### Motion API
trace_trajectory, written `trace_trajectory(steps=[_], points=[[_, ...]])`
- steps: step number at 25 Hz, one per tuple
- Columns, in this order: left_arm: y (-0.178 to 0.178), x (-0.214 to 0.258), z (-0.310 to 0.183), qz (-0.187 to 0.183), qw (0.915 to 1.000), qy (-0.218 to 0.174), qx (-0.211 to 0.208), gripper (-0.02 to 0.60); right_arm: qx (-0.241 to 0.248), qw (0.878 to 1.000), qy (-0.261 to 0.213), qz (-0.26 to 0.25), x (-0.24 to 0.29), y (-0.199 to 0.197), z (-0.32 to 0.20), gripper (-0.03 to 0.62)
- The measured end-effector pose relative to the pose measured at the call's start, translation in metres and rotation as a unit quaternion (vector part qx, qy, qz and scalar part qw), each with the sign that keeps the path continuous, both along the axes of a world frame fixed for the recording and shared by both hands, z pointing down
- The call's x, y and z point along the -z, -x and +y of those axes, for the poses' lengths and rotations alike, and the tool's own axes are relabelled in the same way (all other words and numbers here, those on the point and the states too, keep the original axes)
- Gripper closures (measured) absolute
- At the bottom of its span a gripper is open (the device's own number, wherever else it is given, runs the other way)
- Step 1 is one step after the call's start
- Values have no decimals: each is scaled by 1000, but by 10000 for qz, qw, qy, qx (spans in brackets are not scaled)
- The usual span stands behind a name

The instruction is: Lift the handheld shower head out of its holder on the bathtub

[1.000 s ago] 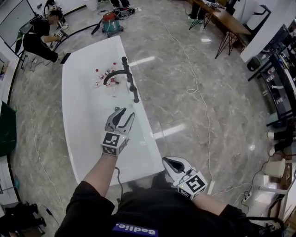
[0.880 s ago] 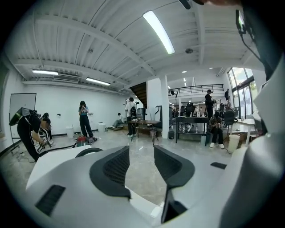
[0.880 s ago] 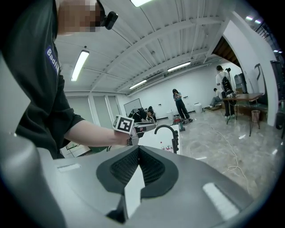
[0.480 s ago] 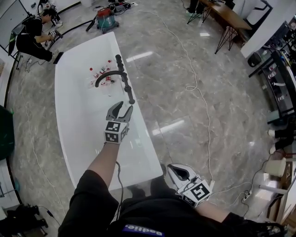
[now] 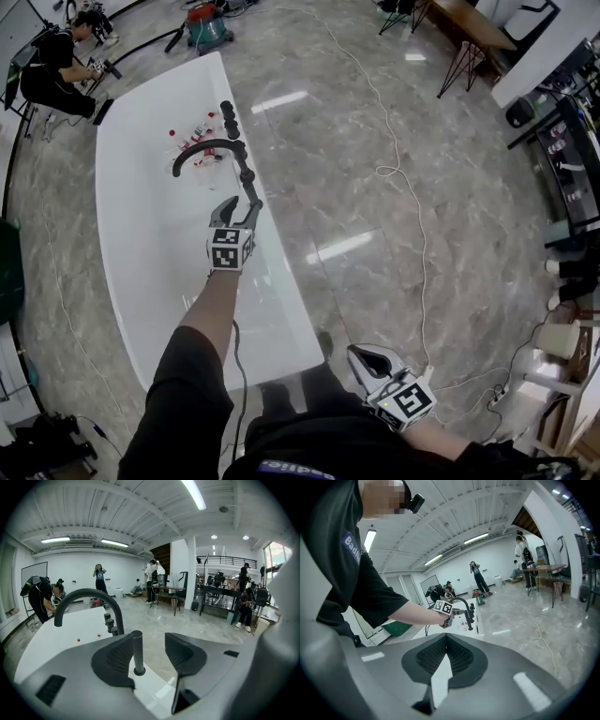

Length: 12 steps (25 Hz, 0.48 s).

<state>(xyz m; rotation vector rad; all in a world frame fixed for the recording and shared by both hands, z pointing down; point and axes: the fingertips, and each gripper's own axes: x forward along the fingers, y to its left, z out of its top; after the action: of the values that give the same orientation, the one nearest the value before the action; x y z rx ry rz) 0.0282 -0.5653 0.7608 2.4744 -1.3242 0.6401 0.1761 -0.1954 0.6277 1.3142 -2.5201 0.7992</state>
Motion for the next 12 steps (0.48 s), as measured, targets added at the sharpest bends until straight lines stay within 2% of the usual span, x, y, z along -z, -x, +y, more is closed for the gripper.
trace_trajectory(steps=[8, 12], points=[[-3, -53, -47, -223, 9984, 264, 450, 376, -182, 9988, 437, 129, -36, -36, 13, 592], [-11, -71, -59, -407, 9978, 301, 433, 373, -204, 9978, 615, 134, -49, -50, 17, 592]])
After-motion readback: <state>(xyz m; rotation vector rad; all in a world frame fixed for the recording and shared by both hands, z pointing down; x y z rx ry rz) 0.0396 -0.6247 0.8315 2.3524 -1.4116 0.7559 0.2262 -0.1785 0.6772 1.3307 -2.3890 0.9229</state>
